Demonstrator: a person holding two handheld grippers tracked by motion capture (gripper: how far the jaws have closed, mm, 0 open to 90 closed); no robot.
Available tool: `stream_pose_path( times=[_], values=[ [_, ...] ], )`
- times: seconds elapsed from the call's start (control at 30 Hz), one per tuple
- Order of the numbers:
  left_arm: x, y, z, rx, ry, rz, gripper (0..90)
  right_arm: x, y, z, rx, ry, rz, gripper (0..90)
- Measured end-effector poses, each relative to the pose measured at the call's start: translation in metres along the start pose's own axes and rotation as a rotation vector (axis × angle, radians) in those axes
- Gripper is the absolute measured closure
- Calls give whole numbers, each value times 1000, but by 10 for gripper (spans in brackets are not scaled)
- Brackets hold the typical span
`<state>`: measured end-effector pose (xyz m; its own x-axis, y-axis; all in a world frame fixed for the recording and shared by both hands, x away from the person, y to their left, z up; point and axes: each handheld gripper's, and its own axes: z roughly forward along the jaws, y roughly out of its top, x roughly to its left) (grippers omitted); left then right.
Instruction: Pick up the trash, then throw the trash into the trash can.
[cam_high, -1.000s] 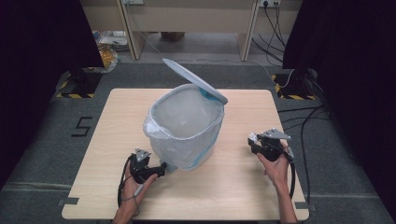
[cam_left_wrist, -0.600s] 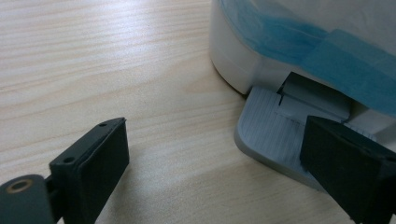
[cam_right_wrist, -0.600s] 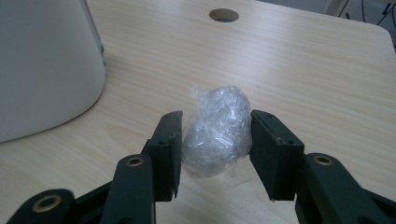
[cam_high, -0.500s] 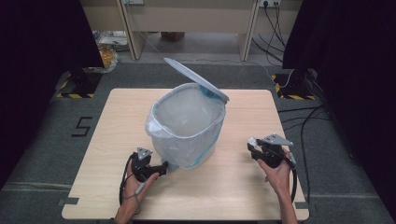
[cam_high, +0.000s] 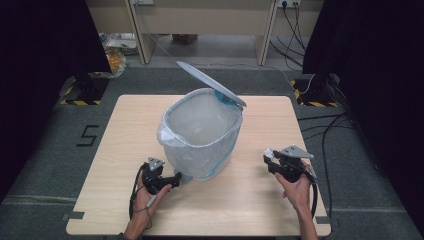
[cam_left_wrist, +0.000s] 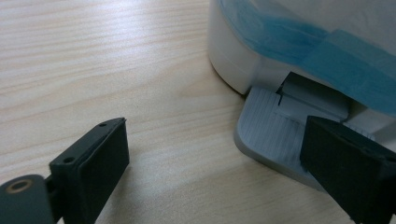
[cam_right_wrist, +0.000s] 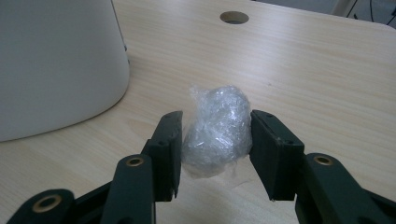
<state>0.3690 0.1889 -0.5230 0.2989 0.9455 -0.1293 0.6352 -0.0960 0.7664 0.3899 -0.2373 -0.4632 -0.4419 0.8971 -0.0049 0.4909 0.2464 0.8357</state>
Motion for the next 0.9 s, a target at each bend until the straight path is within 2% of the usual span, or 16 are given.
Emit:
stream_pose_path(
  times=[0.07,0.2,0.4,0.73,0.9],
  values=[
    [0,1,0,6,-1,8,70,1,0,0,1,2,0,551],
    [0,1,2,4,-8,-5,70,2,1,0,-1,9,-2,551],
    [0,1,2,3,-6,0,67,3,5,-5,-19,14,3,552],
    [-1,1,1,3,-2,5,67,11,19,-22,-68,23,-5,553],
    [0,1,1,4,-5,2,67,19,30,-33,-113,37,-17,553]
  ],
)
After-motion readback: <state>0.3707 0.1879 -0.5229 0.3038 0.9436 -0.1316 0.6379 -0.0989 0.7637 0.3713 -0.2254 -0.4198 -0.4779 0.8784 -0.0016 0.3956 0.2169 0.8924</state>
